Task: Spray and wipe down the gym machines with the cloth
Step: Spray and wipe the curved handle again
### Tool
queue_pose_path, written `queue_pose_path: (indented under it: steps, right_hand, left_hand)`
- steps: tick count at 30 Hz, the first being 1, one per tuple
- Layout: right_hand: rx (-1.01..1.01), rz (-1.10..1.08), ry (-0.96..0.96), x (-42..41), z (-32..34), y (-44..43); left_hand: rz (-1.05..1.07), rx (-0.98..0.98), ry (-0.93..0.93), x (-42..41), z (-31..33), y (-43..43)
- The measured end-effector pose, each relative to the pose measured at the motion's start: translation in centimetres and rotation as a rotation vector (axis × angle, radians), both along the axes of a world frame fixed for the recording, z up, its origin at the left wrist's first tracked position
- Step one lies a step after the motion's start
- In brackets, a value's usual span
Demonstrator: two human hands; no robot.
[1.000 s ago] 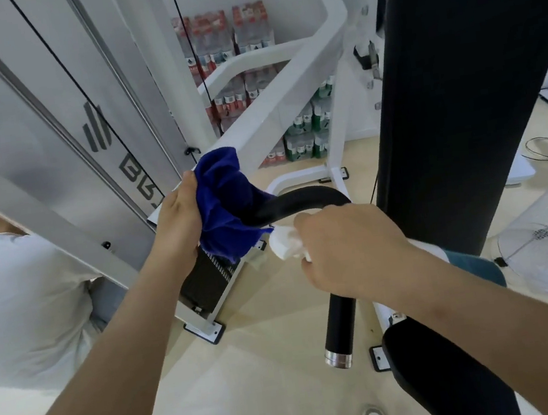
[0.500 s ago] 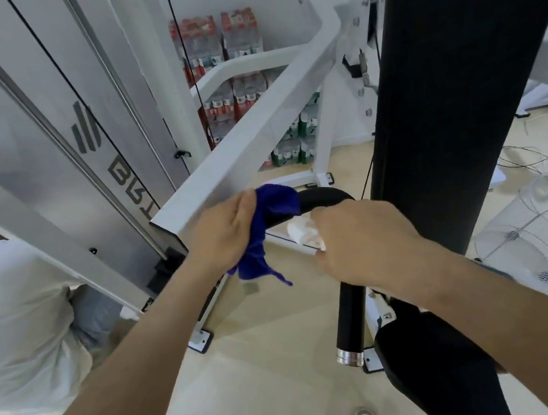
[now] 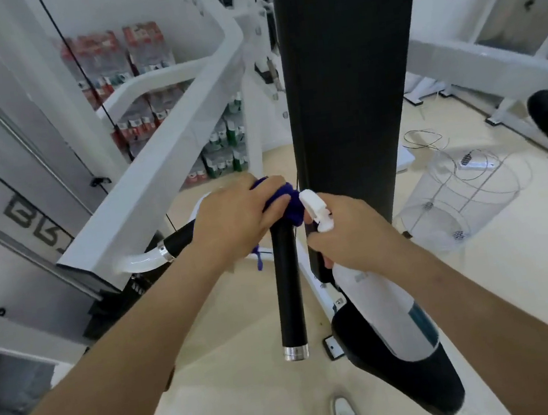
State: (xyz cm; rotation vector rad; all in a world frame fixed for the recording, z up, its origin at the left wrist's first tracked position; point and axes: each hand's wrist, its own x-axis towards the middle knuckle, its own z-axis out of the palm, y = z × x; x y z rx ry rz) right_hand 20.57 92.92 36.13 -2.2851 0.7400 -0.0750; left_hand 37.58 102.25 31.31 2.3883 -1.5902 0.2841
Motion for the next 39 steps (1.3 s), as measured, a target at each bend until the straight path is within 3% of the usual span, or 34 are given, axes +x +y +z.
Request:
queue_pose_path:
  steps: [5,10,15,19,21,26,31,36,39]
  right_hand:
    - [0.049,-0.077,-0.020,-1.1,-0.3,-0.6]
    - [0.136,-0.085,-0.035,-1.5,-0.8,-0.5]
    - [0.130,-0.063,-0.031,-1.6,-0.9,-0.5]
    - [0.104,-0.044,-0.030,-1.6,-0.5,-0.4]
    - [0.104,-0.029,-0.040,-1.4,-0.5,-0.4]
    - [0.105,-0.011,-0.051,-0.4,-0.8,-0.3]
    - [0.181,-0.061,-0.038,-0.7,-1.4,-0.2]
    - [0.201,-0.103,-0.070,-1.6,-1.8,1.4]
    - [0.276,-0.176,-0.101,-2.2,-2.2,3.1]
  left_hand:
    - [0.256,-0.189,0.113,0.1,-1.7,3.4]
    - [0.251,-0.342,0.148,-3.1,-3.1,5.0]
    - [0.118,-0.200,0.126,-2.9,-2.3,5.6]
    - [0.038,0.124,-0.035,-0.8,0.3,2.6]
    - [0.044,0.168,-0.035,0.0,1.4,0.9]
    - [0.031,0.168,0.222,1.4,2.0,0.1]
    - [0.273,0.070,0.413,2.2,1.0,3.2]
    - [0.349,-0.078,0.205,0.2,-1.2,8.8]
    - [0.345,-0.253,0.427,-1.3,-1.3,10.7]
